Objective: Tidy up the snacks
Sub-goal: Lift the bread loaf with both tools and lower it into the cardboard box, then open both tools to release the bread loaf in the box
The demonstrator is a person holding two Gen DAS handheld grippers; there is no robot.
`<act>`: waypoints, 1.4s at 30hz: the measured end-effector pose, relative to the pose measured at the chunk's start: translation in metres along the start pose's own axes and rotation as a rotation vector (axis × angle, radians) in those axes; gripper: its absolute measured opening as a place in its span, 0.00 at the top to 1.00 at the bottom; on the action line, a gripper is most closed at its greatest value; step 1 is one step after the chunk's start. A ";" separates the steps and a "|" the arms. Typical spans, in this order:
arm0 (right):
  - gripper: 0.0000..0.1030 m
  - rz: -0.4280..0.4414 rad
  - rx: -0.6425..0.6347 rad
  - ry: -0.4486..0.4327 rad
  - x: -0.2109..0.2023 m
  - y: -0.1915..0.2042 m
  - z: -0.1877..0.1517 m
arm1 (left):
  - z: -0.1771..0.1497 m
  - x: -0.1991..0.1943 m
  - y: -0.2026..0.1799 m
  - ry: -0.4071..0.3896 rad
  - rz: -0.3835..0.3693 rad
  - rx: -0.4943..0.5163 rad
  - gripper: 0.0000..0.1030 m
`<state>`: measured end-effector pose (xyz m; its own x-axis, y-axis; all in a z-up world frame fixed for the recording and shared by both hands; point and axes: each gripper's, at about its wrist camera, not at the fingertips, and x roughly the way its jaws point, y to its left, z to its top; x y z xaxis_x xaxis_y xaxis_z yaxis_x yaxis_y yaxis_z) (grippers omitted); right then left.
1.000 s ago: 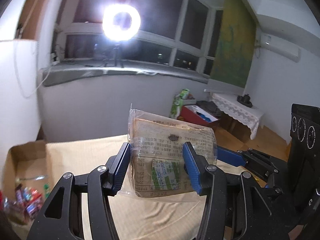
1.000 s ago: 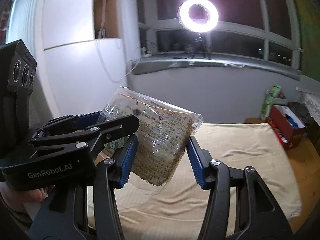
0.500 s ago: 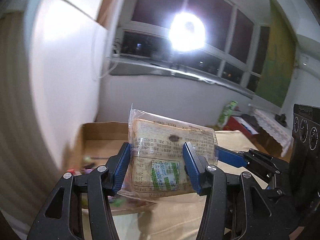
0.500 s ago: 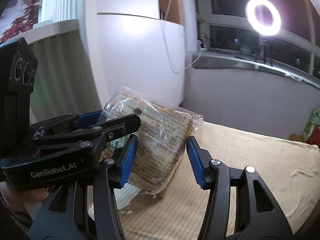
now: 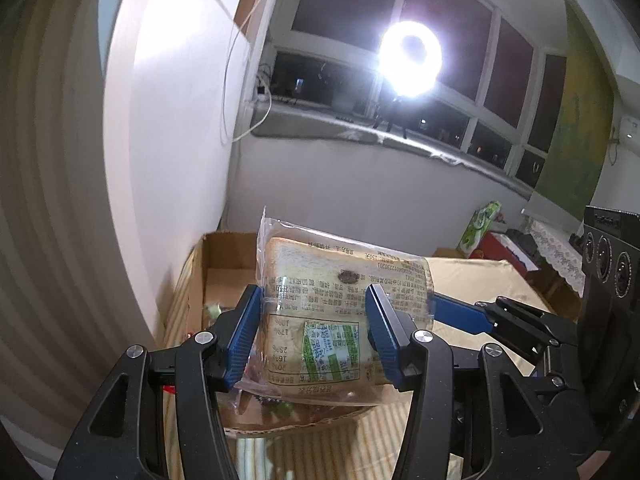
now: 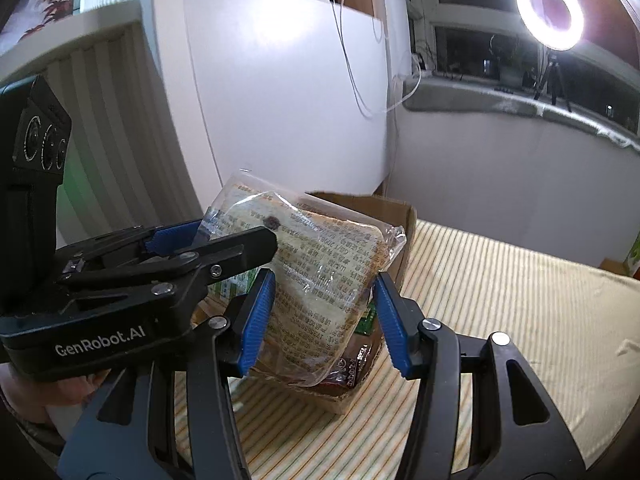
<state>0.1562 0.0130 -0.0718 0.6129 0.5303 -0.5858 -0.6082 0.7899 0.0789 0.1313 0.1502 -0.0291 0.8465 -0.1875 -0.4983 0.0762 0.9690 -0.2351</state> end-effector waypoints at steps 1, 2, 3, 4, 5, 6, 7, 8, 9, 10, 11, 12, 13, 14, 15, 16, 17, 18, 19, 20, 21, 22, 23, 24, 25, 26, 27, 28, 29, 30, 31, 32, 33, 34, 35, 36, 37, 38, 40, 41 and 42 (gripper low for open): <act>0.48 -0.006 0.000 0.010 0.008 -0.004 -0.003 | -0.001 0.005 0.003 0.010 0.002 -0.004 0.51; 0.45 -0.018 -0.002 0.023 0.015 -0.007 -0.004 | -0.004 0.008 0.006 0.017 0.012 -0.008 0.50; 0.41 -0.033 -0.008 0.042 0.021 -0.011 -0.010 | -0.007 0.013 0.010 0.025 0.054 -0.011 0.49; 0.34 -0.040 -0.009 0.044 0.023 -0.014 -0.014 | -0.010 0.013 0.013 0.018 0.102 -0.007 0.41; 0.30 -0.042 -0.007 0.036 0.022 -0.017 -0.018 | -0.012 0.012 0.016 0.003 0.159 -0.006 0.30; 0.29 -0.048 -0.007 0.030 0.021 -0.018 -0.021 | -0.014 0.008 0.018 -0.021 0.217 -0.010 0.26; 0.29 -0.061 -0.012 0.026 0.019 -0.018 -0.024 | -0.015 0.004 0.019 -0.038 0.238 -0.013 0.22; 0.29 -0.082 -0.022 0.021 0.017 -0.017 -0.025 | -0.016 -0.001 0.020 -0.052 0.247 -0.010 0.22; 0.29 -0.101 -0.034 0.014 0.013 -0.016 -0.027 | -0.017 -0.005 0.020 -0.057 0.251 -0.006 0.22; 0.28 -0.111 -0.043 0.007 0.009 -0.014 -0.028 | -0.017 -0.008 0.020 -0.063 0.258 -0.004 0.22; 0.25 -0.114 -0.048 0.001 0.008 -0.013 -0.028 | -0.016 -0.012 0.019 -0.072 0.266 -0.003 0.22; 0.23 -0.116 -0.049 -0.011 0.004 -0.012 -0.028 | -0.016 -0.017 0.018 -0.080 0.271 -0.002 0.22; 0.19 -0.123 -0.047 -0.027 -0.001 -0.011 -0.028 | -0.016 -0.019 0.019 -0.084 0.273 -0.003 0.22; 0.17 -0.129 -0.048 -0.041 -0.006 -0.009 -0.028 | -0.017 -0.024 0.017 -0.092 0.277 -0.006 0.21; 0.16 -0.132 -0.051 -0.046 -0.009 -0.008 -0.027 | -0.017 -0.029 0.016 -0.100 0.282 -0.011 0.20; 0.14 -0.135 -0.055 -0.048 -0.010 -0.009 -0.023 | -0.016 -0.031 0.017 -0.103 0.285 -0.011 0.20; 0.12 -0.141 -0.061 -0.050 -0.014 -0.007 -0.023 | -0.014 -0.032 0.019 -0.106 0.291 -0.010 0.20; 0.10 -0.147 -0.066 -0.053 -0.016 -0.005 -0.021 | -0.014 -0.038 0.017 -0.111 0.295 -0.004 0.20; 0.06 -0.155 -0.071 -0.057 -0.018 -0.004 -0.019 | -0.014 -0.040 0.017 -0.114 0.295 -0.002 0.20; 0.02 -0.161 -0.074 -0.065 -0.022 -0.002 -0.019 | -0.013 -0.041 0.018 -0.118 0.294 -0.002 0.19; 0.01 -0.164 -0.074 -0.073 -0.025 0.000 -0.018 | -0.013 -0.044 0.018 -0.122 0.292 -0.003 0.19; 0.00 -0.165 -0.074 -0.081 -0.029 0.001 -0.018 | -0.012 -0.048 0.017 -0.125 0.292 -0.003 0.18; 0.00 -0.170 -0.075 -0.085 -0.031 0.003 -0.018 | -0.012 -0.051 0.016 -0.126 0.295 -0.003 0.14; 0.00 -0.180 -0.079 -0.086 -0.034 0.005 -0.018 | -0.013 -0.055 0.016 -0.127 0.300 -0.001 0.12; 0.00 -0.190 -0.083 -0.086 -0.035 0.007 -0.018 | -0.012 -0.056 0.014 -0.131 0.302 -0.001 0.08; 0.00 -0.201 -0.088 -0.086 -0.036 0.009 -0.018 | -0.013 -0.058 0.014 -0.137 0.302 -0.001 0.05; 0.00 -0.209 -0.092 -0.085 -0.036 0.011 -0.019 | -0.013 -0.061 0.013 -0.143 0.299 0.001 0.05; 0.00 -0.213 -0.093 -0.088 -0.037 0.012 -0.019 | -0.012 -0.063 0.011 -0.146 0.291 0.004 0.05; 0.00 -0.214 -0.093 -0.093 -0.038 0.014 -0.020 | -0.013 -0.066 0.010 -0.148 0.282 0.007 0.05; 0.00 -0.212 -0.094 -0.094 -0.038 0.014 -0.021 | -0.013 -0.068 0.009 -0.148 0.278 0.009 0.05; 0.00 -0.209 -0.094 -0.094 -0.038 0.015 -0.022 | -0.013 -0.069 0.008 -0.145 0.280 0.009 0.05; 0.00 -0.206 -0.094 -0.092 -0.039 0.016 -0.024 | -0.014 -0.071 0.008 -0.144 0.283 0.009 0.04; 0.00 -0.201 -0.093 -0.091 -0.039 0.016 -0.025 | -0.015 -0.073 0.007 -0.146 0.281 0.009 0.04; 0.00 -0.195 -0.091 -0.091 -0.040 0.016 -0.027 | -0.016 -0.074 0.006 -0.146 0.279 0.008 0.04; 0.00 -0.192 -0.089 -0.091 -0.040 0.015 -0.028 | -0.016 -0.074 0.005 -0.143 0.281 0.008 0.04; 0.00 -0.190 -0.086 -0.092 -0.041 0.014 -0.031 | -0.016 -0.074 0.004 -0.141 0.285 0.010 0.04; 0.00 -0.190 -0.082 -0.091 -0.043 0.011 -0.033 | -0.017 -0.073 0.002 -0.139 0.292 0.013 0.03; 0.00 -0.192 -0.072 -0.088 -0.044 0.007 -0.036 | -0.018 -0.072 -0.001 -0.136 0.298 0.017 0.02; 0.00 -0.195 -0.055 -0.087 -0.048 0.000 -0.040 | -0.019 -0.068 -0.008 -0.133 0.311 0.029 0.01; 0.00 -0.201 -0.040 -0.085 -0.051 -0.007 -0.044 | -0.021 -0.067 -0.012 -0.134 0.319 0.034 0.01; 0.00 -0.204 -0.030 -0.085 -0.054 -0.013 -0.047 | -0.022 -0.064 -0.017 -0.131 0.323 0.040 0.01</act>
<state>0.1069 -0.0406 -0.0793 0.7642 0.3854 -0.5172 -0.4811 0.8747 -0.0591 0.0646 0.1422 -0.0114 0.8906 0.1492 -0.4296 -0.1879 0.9810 -0.0488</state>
